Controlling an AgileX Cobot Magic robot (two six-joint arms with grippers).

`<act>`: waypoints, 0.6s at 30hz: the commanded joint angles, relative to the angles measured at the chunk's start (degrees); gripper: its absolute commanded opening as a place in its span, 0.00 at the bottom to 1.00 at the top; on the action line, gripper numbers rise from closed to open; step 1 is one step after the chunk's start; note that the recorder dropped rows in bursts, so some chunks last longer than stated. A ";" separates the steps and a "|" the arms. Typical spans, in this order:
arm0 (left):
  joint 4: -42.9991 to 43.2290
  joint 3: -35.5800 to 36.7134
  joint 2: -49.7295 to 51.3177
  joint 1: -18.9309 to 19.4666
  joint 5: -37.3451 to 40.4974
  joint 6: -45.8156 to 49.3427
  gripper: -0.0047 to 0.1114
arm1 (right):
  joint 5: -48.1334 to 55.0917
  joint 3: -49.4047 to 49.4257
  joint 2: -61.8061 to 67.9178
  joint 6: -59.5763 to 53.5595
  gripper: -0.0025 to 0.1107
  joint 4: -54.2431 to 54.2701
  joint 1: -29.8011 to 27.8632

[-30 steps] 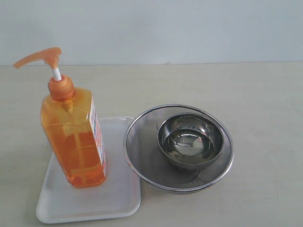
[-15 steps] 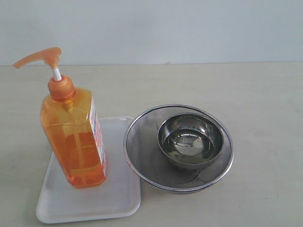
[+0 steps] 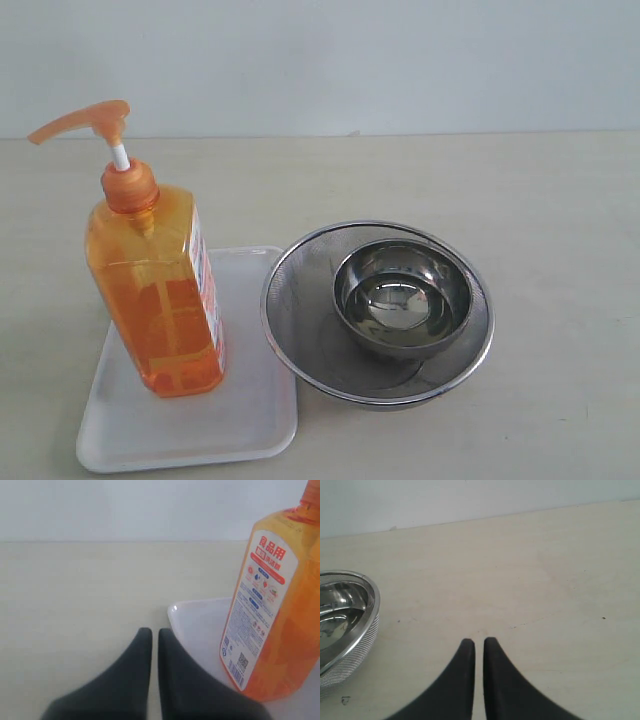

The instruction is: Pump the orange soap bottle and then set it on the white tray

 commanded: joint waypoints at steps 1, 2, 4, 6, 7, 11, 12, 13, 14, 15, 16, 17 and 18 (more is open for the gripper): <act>-0.49 0.20 -0.15 0.20 -0.14 -0.45 0.08 | -0.38 -0.03 -0.25 -0.26 0.04 0.07 -0.16; -0.49 0.20 -0.15 0.20 -0.14 -0.45 0.08 | -0.38 -0.03 -0.25 -0.26 0.04 0.07 -0.16; -0.49 0.20 -0.15 0.20 -0.14 -0.45 0.08 | -0.38 -0.03 -0.25 -0.26 0.04 0.07 -0.16; -0.49 0.20 -0.15 0.20 -0.14 -0.45 0.08 | -0.38 -0.03 -0.25 -0.26 0.04 0.07 -0.16; -0.49 0.20 -0.15 0.20 -0.14 -0.45 0.08 | -0.38 -0.03 -0.25 -0.26 0.04 0.07 -0.16; -0.49 0.20 -0.15 0.20 -0.14 -0.45 0.08 | -0.80 -0.03 -0.25 -0.26 0.04 0.20 -0.16; -0.49 0.20 -0.15 0.20 -0.14 -0.45 0.08 | -0.55 -0.03 -0.25 -0.26 0.04 0.38 -0.16; -0.49 0.20 -0.15 0.20 -0.14 -0.45 0.08 | -0.44 -0.03 -0.25 -0.26 0.04 0.38 -0.16; -0.49 0.20 -0.15 0.20 -0.14 -0.45 0.08 | -0.44 -0.03 -0.25 -0.26 0.04 0.38 -0.16; -0.49 0.20 -0.15 0.20 -0.14 -0.45 0.08 | -0.44 -0.03 -0.25 -0.26 0.04 0.38 -0.16; -0.49 0.20 -0.15 0.20 -0.14 -0.45 0.08 | -0.44 -0.03 -0.25 -0.26 0.04 0.38 -0.16; -0.49 0.20 -0.15 0.20 -0.14 -0.45 0.08 | -0.44 -0.03 -0.25 -0.26 0.04 0.38 -0.16; -0.49 0.20 -0.15 0.20 -0.14 -0.45 0.08 | -0.44 -0.03 -0.25 -0.26 0.04 0.38 -0.16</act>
